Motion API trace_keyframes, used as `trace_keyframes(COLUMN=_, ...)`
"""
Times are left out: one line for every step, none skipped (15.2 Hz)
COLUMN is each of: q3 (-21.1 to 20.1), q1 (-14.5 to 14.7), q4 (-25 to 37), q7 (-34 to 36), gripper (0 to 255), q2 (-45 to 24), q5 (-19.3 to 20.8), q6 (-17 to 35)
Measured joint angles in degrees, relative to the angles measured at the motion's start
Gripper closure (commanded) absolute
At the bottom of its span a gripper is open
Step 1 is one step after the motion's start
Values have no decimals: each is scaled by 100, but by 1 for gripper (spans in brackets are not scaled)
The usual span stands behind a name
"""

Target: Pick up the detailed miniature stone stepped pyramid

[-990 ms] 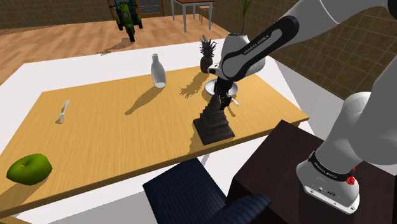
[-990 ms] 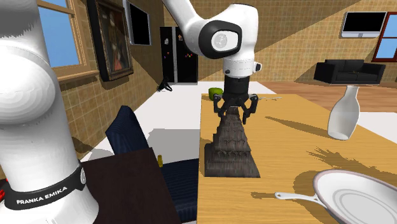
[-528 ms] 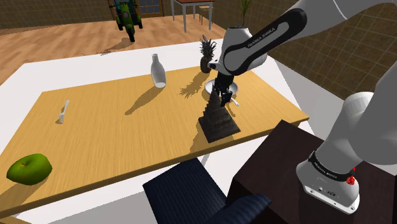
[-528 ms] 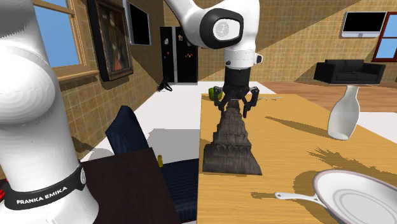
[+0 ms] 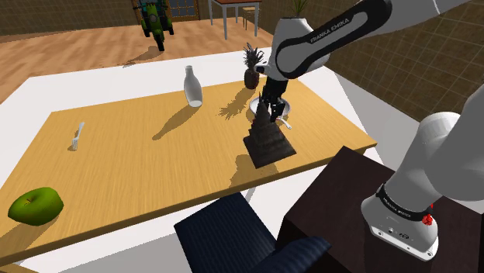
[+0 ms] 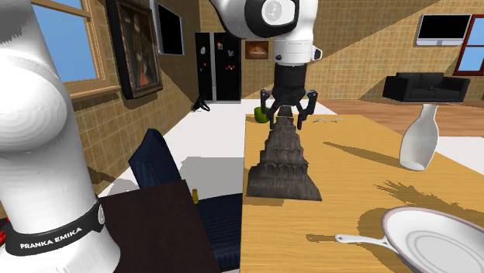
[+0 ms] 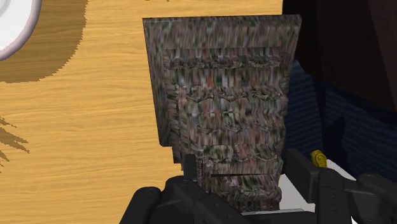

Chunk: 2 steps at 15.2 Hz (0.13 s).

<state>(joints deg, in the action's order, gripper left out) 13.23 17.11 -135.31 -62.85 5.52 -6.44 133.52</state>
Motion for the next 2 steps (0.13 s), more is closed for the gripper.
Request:
trace_keyframes(q3=-2, q1=-2, q4=37, q7=17, gripper=255, q2=32, q5=17, q6=-68)
trace_keyframes(q3=1, q1=-8, q4=54, q7=24, gripper=255, q2=66, q5=33, q6=-118)
